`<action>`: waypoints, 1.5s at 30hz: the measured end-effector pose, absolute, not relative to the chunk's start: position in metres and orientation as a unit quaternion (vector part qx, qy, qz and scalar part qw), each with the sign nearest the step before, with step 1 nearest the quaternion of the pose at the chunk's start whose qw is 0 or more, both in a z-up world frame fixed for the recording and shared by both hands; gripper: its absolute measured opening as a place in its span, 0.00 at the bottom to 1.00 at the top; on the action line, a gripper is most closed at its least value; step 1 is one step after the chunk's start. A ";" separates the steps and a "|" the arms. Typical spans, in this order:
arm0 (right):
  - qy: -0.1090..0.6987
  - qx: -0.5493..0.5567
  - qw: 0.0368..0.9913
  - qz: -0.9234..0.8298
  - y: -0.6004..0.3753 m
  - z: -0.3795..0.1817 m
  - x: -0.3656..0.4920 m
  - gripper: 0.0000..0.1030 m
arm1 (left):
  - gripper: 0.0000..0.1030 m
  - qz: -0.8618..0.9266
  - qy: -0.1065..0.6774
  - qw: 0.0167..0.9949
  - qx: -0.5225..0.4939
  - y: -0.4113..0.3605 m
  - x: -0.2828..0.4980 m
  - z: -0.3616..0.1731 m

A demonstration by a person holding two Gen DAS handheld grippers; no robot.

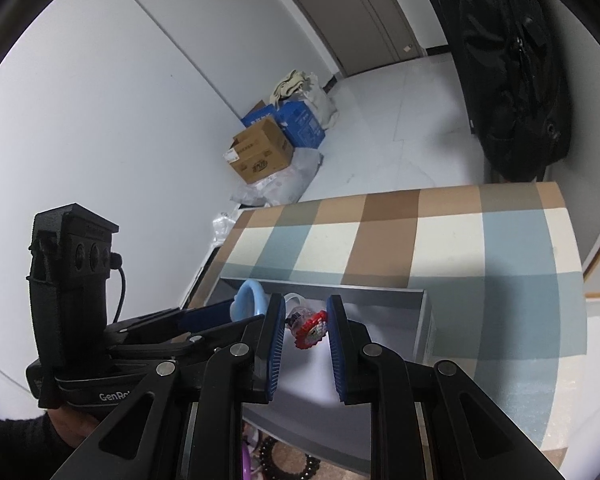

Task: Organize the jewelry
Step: 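Carry both items into the silver box and open both tools, then withdraw both tools from the box back toward the jewelry pile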

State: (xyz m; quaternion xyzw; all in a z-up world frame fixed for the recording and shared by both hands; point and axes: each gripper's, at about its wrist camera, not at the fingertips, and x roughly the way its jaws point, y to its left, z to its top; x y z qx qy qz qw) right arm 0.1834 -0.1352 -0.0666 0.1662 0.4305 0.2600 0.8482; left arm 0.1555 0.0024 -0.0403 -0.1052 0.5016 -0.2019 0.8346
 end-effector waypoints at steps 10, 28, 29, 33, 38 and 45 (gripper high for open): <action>0.418 0.162 0.856 0.257 -0.138 -0.062 0.181 0.52 | 0.66 -0.218 0.496 0.829 -0.141 0.005 0.162 -0.040; 0.373 0.173 0.879 0.241 -0.159 -0.049 0.151 1.00 | 0.72 -0.158 0.424 0.887 -0.089 0.011 0.125 -0.019; 0.370 0.171 0.881 0.241 -0.159 -0.047 0.148 1.00 | 0.73 -0.151 0.425 0.888 -0.092 0.013 0.121 -0.019; 0.350 0.154 0.891 0.244 -0.157 -0.039 0.134 1.00 | 0.82 -0.132 0.426 0.891 -0.088 0.017 0.106 -0.023; 0.345 0.152 0.894 0.241 -0.155 -0.038 0.121 1.00 | 0.82 -0.112 0.430 0.892 -0.080 0.023 0.093 -0.026; 0.353 0.162 0.892 0.233 -0.155 -0.044 0.102 1.00 | 0.83 -0.094 0.425 0.897 -0.074 0.040 0.073 -0.033</action>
